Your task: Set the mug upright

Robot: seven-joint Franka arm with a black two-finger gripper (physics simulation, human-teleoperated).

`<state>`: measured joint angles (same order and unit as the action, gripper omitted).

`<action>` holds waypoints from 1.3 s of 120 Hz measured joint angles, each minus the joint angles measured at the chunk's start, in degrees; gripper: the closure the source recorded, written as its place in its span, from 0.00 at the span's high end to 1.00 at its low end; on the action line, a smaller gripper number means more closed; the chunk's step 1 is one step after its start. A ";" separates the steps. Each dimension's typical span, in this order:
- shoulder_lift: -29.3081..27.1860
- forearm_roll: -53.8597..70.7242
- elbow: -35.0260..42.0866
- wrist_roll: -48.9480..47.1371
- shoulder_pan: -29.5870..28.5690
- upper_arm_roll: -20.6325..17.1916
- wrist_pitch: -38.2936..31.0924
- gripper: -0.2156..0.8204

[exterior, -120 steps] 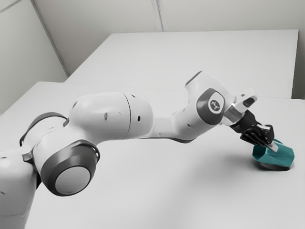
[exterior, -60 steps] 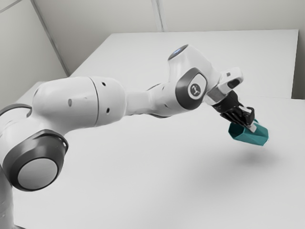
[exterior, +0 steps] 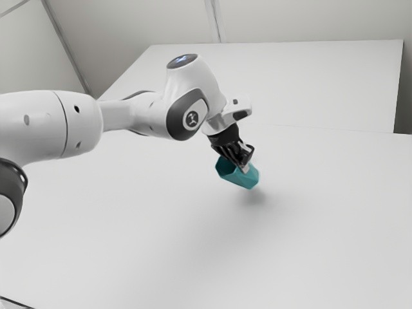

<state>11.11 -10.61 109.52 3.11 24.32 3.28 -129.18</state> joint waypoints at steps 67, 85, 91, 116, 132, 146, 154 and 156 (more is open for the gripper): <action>-0.63 14.08 -0.32 -1.41 -4.84 2.86 14.54 0.04; 1.11 14.53 -1.04 -0.69 -5.82 3.20 17.38 0.04; 1.70 14.77 -1.18 -0.35 -5.90 3.28 18.14 0.04; 4.22 16.50 -2.83 1.01 -6.12 3.40 20.82 0.04; 5.30 17.09 -3.28 1.89 -6.06 3.76 22.03 0.04; 5.67 17.33 -3.36 2.52 -6.03 3.82 22.57 0.04; 5.70 17.35 -3.32 2.80 -6.03 3.83 22.63 0.04; 5.70 17.36 -3.30 2.87 -6.05 3.84 22.63 0.04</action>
<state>16.82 6.75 106.22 5.98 18.27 7.12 -106.55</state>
